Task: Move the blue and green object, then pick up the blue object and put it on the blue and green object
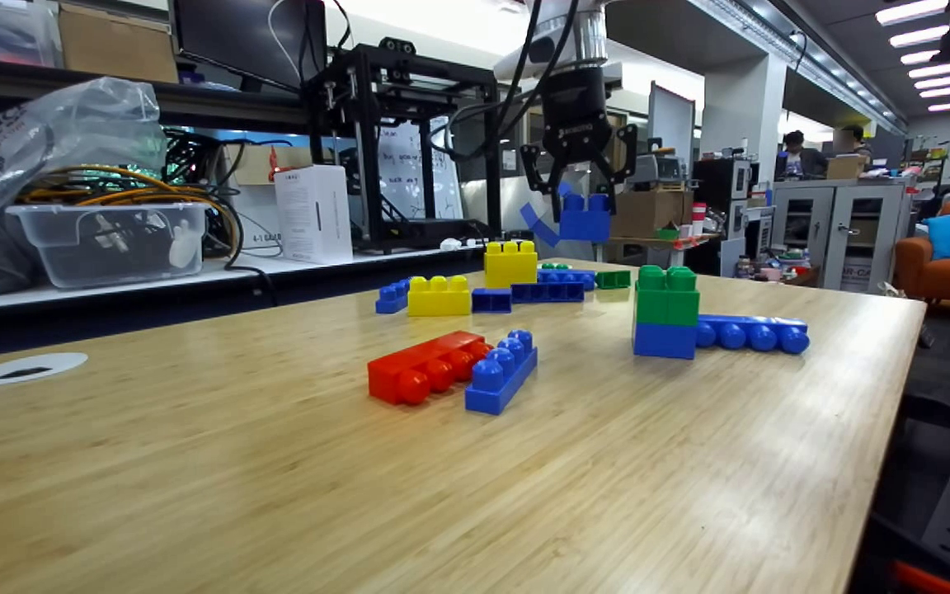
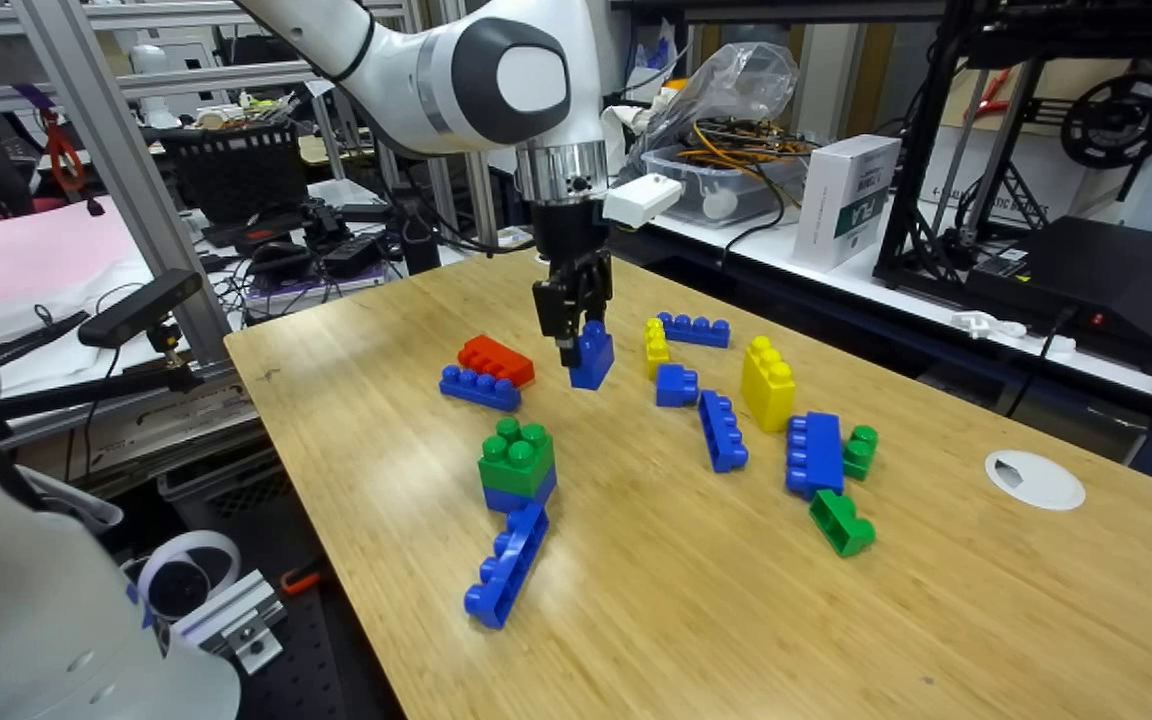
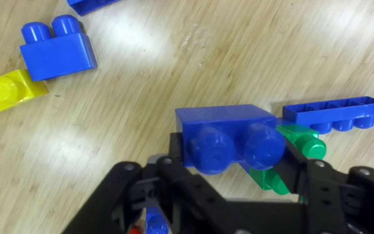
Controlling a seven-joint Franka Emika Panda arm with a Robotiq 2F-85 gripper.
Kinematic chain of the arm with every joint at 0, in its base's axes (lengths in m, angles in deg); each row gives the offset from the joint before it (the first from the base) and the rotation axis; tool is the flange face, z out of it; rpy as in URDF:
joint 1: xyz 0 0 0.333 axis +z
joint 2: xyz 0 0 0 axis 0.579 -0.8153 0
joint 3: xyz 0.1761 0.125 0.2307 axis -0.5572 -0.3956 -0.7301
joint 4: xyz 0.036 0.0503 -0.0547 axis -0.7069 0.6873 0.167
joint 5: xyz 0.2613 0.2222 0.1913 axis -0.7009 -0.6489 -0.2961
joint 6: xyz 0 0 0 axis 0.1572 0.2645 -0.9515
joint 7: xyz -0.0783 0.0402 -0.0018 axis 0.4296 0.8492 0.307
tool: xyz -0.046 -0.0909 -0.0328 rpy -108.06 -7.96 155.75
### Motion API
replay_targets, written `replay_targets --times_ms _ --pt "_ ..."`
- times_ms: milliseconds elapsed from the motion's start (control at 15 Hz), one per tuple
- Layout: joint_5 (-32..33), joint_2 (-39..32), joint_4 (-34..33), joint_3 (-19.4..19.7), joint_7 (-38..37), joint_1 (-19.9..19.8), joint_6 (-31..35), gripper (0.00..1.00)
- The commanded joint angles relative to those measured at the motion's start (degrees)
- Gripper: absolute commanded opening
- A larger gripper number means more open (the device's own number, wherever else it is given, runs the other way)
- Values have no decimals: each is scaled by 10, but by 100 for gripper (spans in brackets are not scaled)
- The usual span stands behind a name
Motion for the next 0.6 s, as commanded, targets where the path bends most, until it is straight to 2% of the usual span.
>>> replay_targets --times_ms 0,533 --pt "-31 36 28 7 38 5 -6 45" --pt "-71 77 68 17 53 11 -22 45"
